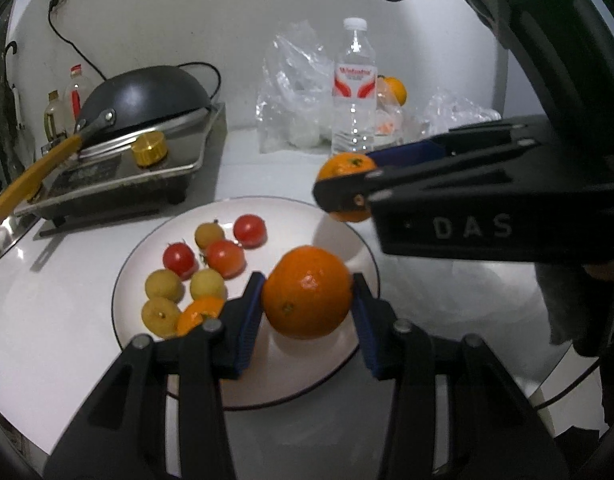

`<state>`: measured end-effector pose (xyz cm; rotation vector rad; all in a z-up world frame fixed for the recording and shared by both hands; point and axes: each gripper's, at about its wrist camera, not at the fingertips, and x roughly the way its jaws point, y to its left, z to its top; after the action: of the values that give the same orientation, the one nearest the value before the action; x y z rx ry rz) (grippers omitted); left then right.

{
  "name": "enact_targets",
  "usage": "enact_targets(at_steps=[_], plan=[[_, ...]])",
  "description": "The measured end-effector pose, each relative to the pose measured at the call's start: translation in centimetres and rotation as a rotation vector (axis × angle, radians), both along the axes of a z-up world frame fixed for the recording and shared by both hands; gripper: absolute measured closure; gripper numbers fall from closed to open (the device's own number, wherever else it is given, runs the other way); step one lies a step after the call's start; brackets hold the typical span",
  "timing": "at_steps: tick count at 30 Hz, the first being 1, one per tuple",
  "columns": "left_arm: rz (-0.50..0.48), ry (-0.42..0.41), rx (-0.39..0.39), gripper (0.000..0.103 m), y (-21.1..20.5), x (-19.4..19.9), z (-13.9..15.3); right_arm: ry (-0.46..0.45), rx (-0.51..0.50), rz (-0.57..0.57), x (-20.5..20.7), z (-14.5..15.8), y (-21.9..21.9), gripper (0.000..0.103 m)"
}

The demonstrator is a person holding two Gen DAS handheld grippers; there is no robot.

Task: Organize fruits
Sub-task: 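Lower both oranges onto the plate and open both grippers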

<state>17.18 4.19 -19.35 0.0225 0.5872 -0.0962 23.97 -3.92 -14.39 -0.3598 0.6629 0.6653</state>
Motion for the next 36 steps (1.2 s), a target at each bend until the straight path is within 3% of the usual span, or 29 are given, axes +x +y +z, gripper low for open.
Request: enact_targets(at_steps=[19,36], plan=[[-0.013,0.016,0.032,0.059,-0.4,0.4,-0.4,0.106,-0.026,0.041,1.3,-3.0,2.1,0.055],[0.007,0.005,0.052,0.058,-0.6,-0.2,0.3,0.093,-0.011,0.045,0.3,-1.8,1.5,0.055]])
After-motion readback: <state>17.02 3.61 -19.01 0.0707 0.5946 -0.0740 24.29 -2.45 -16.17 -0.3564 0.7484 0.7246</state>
